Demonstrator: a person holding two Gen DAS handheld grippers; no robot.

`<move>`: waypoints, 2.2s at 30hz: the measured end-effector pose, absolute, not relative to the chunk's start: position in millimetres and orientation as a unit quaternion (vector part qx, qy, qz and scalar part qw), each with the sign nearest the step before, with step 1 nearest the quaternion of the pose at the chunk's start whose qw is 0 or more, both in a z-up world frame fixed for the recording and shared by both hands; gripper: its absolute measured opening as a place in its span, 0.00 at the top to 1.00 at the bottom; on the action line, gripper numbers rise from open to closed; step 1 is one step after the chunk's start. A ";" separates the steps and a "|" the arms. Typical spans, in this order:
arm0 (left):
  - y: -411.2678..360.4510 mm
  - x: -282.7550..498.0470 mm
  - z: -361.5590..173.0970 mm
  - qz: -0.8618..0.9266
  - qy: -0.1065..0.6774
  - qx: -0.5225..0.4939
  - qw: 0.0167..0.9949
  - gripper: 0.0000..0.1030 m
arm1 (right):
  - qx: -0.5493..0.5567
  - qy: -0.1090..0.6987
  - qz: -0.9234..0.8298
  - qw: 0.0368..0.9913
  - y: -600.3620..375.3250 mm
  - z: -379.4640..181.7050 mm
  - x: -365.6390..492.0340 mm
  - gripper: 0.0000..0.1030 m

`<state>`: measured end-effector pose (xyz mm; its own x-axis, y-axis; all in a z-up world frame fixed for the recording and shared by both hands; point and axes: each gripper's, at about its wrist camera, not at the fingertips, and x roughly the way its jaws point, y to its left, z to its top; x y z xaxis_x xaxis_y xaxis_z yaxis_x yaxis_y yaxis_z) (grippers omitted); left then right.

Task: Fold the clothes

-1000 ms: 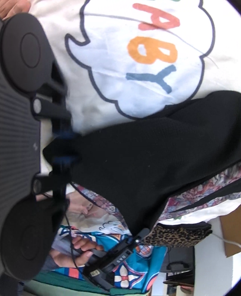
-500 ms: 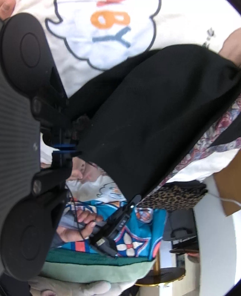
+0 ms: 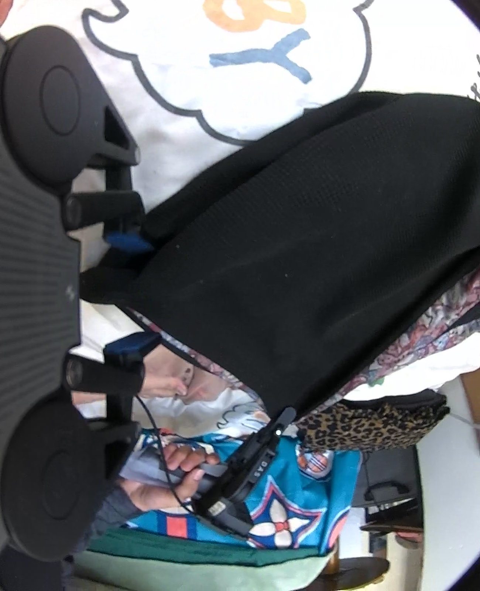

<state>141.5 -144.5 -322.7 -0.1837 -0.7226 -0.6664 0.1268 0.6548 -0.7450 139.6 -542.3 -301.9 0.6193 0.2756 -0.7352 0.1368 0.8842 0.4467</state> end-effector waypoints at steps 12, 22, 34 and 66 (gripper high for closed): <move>-150.8 133.9 -320.6 -0.375 0.690 -0.218 0.580 0.97 | 0.255 0.469 -0.001 0.846 -561.8 -310.8 137.1 0.97; -162.0 127.2 -337.0 -0.366 0.702 -0.172 0.586 0.96 | 0.263 0.471 0.002 0.842 -567.3 -323.4 132.2 0.96; -154.2 137.7 -325.3 -0.372 0.707 -0.120 0.589 0.84 | 0.216 0.451 -0.012 0.866 -576.4 -299.2 125.7 0.68; -99.0 354.7 -203.8 -0.170 0.592 -0.131 0.776 0.54 | 0.190 0.375 0.059 0.906 -566.9 -237.7 128.2 0.62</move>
<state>354.7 -99.0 -203.8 0.2401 -0.4199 -0.8752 0.1088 0.9076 -0.4056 128.2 -566.9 -237.7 0.7119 0.2492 -0.6565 0.0354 0.9210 0.3880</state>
